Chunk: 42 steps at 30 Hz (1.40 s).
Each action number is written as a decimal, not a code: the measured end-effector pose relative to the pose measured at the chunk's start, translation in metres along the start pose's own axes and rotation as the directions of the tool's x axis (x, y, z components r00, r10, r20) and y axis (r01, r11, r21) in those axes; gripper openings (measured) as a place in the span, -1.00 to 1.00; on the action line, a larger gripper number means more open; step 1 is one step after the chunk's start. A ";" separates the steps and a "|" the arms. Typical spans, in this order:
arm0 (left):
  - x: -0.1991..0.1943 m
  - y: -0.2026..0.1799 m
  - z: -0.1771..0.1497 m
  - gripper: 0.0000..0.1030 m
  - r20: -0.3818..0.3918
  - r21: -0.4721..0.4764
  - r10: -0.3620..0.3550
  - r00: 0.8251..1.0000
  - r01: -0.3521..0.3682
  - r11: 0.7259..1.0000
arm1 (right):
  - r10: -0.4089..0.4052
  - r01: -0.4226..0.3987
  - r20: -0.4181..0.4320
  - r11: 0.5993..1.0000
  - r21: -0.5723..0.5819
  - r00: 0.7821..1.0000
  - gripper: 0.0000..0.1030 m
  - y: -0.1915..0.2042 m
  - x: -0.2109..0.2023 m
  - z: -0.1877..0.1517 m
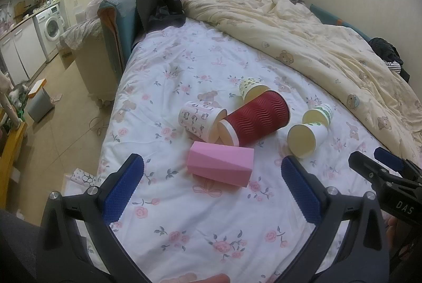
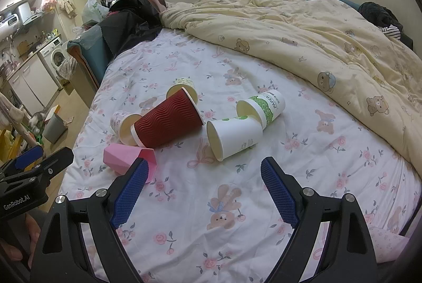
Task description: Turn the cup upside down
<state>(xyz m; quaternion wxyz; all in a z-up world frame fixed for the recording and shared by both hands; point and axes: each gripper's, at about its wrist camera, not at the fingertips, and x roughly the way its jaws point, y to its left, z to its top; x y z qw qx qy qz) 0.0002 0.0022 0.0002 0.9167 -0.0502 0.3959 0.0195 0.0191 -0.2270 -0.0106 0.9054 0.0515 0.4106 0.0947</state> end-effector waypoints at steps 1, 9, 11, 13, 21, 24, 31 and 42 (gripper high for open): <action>0.001 0.000 0.000 0.99 -0.001 0.000 -0.001 1.000 0.001 1.000 | 0.000 0.000 0.000 1.000 0.000 1.000 0.74 0.001 0.000 0.000; -0.001 0.000 0.001 0.99 0.004 0.003 0.001 1.000 -0.001 1.000 | -0.001 0.001 -0.001 1.000 -0.002 1.000 0.74 0.000 0.000 -0.001; -0.002 0.000 0.001 0.99 0.004 0.005 0.001 1.000 -0.001 1.000 | 0.001 -0.001 -0.002 1.000 0.000 1.000 0.74 0.000 0.000 0.000; -0.002 0.000 0.000 0.99 0.005 0.003 0.002 1.000 -0.002 1.000 | 0.002 -0.002 -0.003 1.000 -0.002 1.000 0.74 0.003 -0.001 0.000; -0.002 0.000 0.000 0.99 0.004 0.010 0.003 1.000 -0.003 1.000 | 0.005 -0.005 -0.006 1.000 0.000 1.000 0.74 0.001 0.003 0.000; -0.001 0.000 0.000 0.99 0.003 0.011 0.004 1.000 -0.004 1.000 | 0.006 -0.006 -0.005 1.000 0.000 1.000 0.74 0.001 0.003 0.000; -0.001 0.000 -0.001 0.99 0.004 0.012 0.004 1.000 -0.004 1.000 | 0.003 -0.003 -0.007 1.000 -0.002 1.000 0.74 0.001 0.003 0.000; -0.001 0.000 -0.003 0.99 -0.003 0.012 0.006 1.000 -0.006 1.000 | 0.005 -0.005 -0.018 1.000 -0.001 1.000 0.74 0.002 0.006 -0.002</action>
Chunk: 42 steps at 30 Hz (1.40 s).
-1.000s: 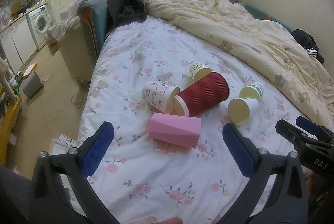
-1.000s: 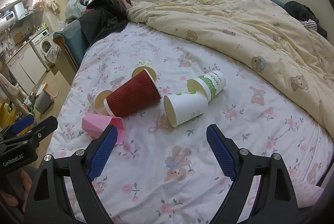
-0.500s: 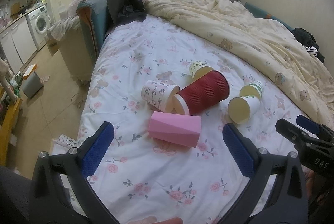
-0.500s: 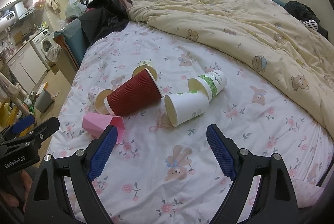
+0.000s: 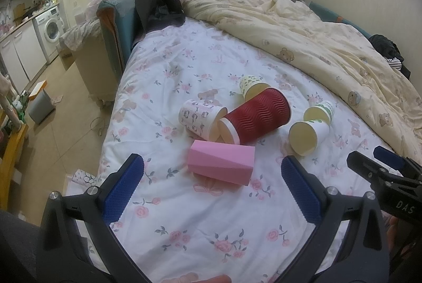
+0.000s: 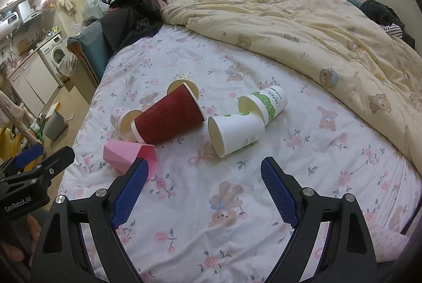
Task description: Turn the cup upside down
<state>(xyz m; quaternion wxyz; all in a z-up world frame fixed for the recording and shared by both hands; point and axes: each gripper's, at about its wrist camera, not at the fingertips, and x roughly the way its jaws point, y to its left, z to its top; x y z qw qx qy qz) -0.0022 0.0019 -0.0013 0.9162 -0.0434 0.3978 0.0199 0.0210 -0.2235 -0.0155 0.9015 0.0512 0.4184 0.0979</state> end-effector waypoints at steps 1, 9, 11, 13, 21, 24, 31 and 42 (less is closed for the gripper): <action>0.000 0.000 0.000 0.99 -0.001 0.001 0.000 1.000 0.000 1.000 | 0.000 0.000 0.000 1.000 -0.001 1.000 0.74 0.000 0.000 -0.001; 0.000 0.000 0.000 0.99 0.000 0.000 0.001 1.000 -0.001 1.000 | 0.000 0.000 -0.001 1.000 0.001 1.000 0.74 0.000 0.001 -0.001; 0.000 0.000 0.000 0.99 0.001 0.000 0.001 1.000 -0.001 1.000 | -0.001 0.001 -0.001 1.000 0.000 1.000 0.74 0.000 0.001 0.000; 0.000 0.000 0.000 0.99 0.001 0.001 0.001 1.000 -0.001 1.000 | -0.002 0.002 0.000 1.000 0.000 1.000 0.74 0.000 0.001 -0.001; 0.000 -0.001 0.000 0.99 0.005 0.010 0.012 1.000 -0.012 1.000 | -0.009 0.009 0.002 1.000 0.001 1.000 0.74 0.000 0.001 -0.001; 0.001 -0.002 0.001 0.99 0.002 0.010 0.013 1.000 -0.013 1.000 | -0.006 0.006 -0.008 1.000 0.004 1.000 0.74 -0.001 0.002 -0.001; 0.008 0.000 0.013 0.99 -0.047 0.011 0.020 0.999 -0.020 1.000 | 0.016 -0.014 -0.076 0.999 0.039 0.997 0.74 -0.004 0.011 0.004; 0.056 0.021 0.051 0.99 -0.163 -0.023 0.056 0.985 -0.061 0.998 | 0.156 -0.110 -0.249 0.976 0.189 0.956 0.74 -0.002 0.075 0.049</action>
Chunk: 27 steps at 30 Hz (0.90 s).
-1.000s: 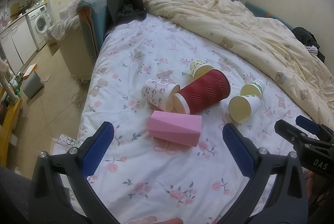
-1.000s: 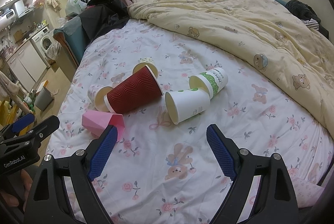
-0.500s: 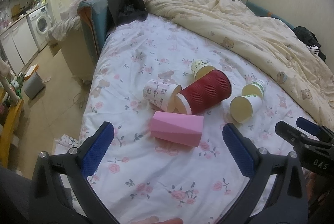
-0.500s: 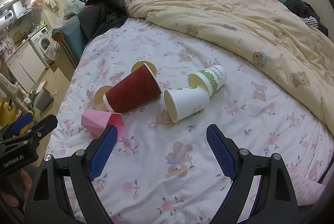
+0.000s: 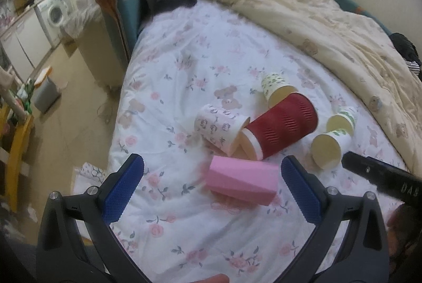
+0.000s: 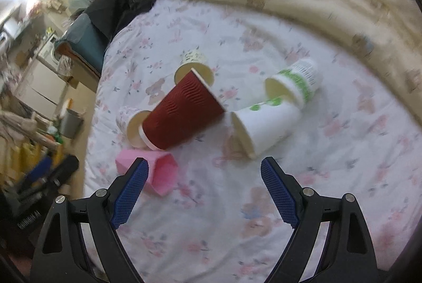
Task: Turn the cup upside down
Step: 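Grasp the red ribbed cup lying on its side with the right tool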
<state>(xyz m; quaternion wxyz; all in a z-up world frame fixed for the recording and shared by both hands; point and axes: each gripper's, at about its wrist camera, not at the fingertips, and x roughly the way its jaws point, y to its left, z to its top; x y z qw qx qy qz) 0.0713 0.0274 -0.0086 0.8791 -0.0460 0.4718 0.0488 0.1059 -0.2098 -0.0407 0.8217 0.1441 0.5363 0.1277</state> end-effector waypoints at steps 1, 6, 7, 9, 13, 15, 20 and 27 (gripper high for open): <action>0.005 0.001 0.002 0.99 -0.016 -0.003 0.002 1.000 -0.002 1.000 | 0.015 -0.014 -0.018 1.000 0.026 1.000 0.74 -0.001 0.007 0.005; 0.028 0.007 0.013 0.99 -0.069 -0.027 0.015 0.998 -0.017 0.999 | 0.129 -0.112 -0.089 0.977 0.180 0.988 0.73 0.000 0.049 0.027; 0.030 0.008 0.014 0.99 -0.071 -0.028 0.019 0.997 -0.021 0.999 | 0.152 -0.130 -0.092 0.968 0.217 0.984 0.73 0.001 0.058 0.030; 0.036 0.010 0.016 0.99 -0.080 -0.028 0.028 0.996 -0.030 0.999 | 0.177 -0.144 -0.097 0.949 0.282 0.979 0.73 0.001 0.073 0.034; 0.050 0.018 0.020 0.99 -0.112 -0.045 0.044 0.993 -0.049 0.998 | 0.204 -0.141 -0.126 0.912 0.386 0.971 0.73 0.000 0.103 0.038; 0.057 0.023 0.024 0.99 -0.122 -0.058 0.056 0.991 -0.063 0.996 | 0.215 -0.146 -0.125 0.900 0.410 0.969 0.73 0.001 0.111 0.041; 0.065 0.028 0.023 0.99 -0.144 -0.080 0.054 0.988 -0.066 0.995 | 0.200 -0.122 -0.130 0.885 0.450 0.971 0.73 0.001 0.130 0.047; 0.066 0.030 0.023 0.99 -0.138 -0.081 0.063 0.988 -0.075 0.994 | 0.196 -0.102 -0.136 0.855 0.509 0.971 0.60 -0.009 0.149 0.047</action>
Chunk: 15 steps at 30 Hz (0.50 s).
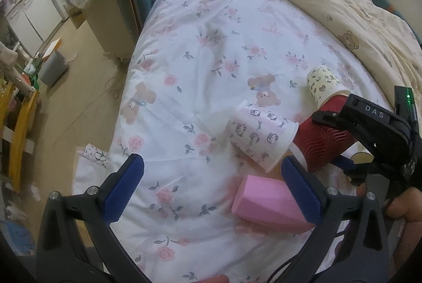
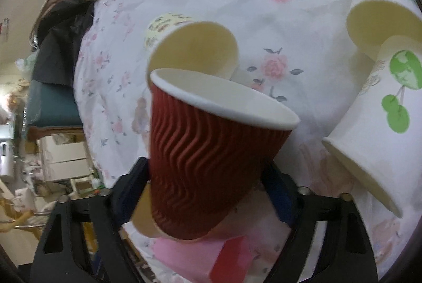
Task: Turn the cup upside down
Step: 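Grasp the red ribbed cup lying on its side with the right tool, then lift the red cup with the right tool, opening up, toward the left tool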
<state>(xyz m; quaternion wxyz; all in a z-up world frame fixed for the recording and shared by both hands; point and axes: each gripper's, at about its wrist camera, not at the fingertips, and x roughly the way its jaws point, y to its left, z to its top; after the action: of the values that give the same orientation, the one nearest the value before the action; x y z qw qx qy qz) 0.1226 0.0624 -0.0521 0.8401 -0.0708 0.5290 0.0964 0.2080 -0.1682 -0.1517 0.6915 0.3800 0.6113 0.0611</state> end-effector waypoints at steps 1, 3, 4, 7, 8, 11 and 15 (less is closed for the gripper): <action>-0.001 0.000 0.000 0.99 0.004 0.000 0.000 1.000 0.000 1.000 | -0.002 0.002 0.010 1.000 -0.005 1.000 0.59 0.001 -0.003 -0.001; -0.003 0.000 0.000 1.00 0.007 0.000 -0.002 1.000 0.002 1.000 | 0.026 -0.026 0.024 1.000 -0.013 0.999 0.58 0.002 -0.009 -0.002; -0.004 0.001 0.000 1.00 0.010 -0.002 -0.005 1.000 0.005 1.000 | 0.043 -0.043 0.031 0.999 -0.019 0.999 0.58 0.003 -0.015 -0.002; -0.012 0.001 0.001 0.99 0.029 -0.001 -0.014 0.999 0.014 1.000 | 0.076 -0.075 0.035 0.997 -0.028 0.997 0.58 0.004 -0.031 -0.004; -0.015 0.001 0.001 0.99 0.038 0.000 -0.017 0.999 0.017 1.000 | 0.082 -0.080 0.033 0.996 -0.034 0.996 0.58 0.005 -0.035 -0.005; -0.025 0.002 -0.001 0.99 0.055 0.003 -0.026 0.998 0.026 1.000 | 0.102 -0.099 0.035 0.993 -0.066 0.994 0.58 0.011 -0.056 -0.009; -0.039 0.003 -0.008 0.99 0.069 0.008 -0.045 0.997 0.044 0.999 | 0.100 -0.090 0.055 0.983 -0.160 0.993 0.58 0.017 -0.092 -0.020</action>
<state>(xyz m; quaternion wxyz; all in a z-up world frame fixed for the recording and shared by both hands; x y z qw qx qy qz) 0.0984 0.0601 -0.0206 0.8601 -0.0764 0.4982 0.0782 0.1742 -0.1976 -0.0672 0.7347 0.3547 0.5635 0.1301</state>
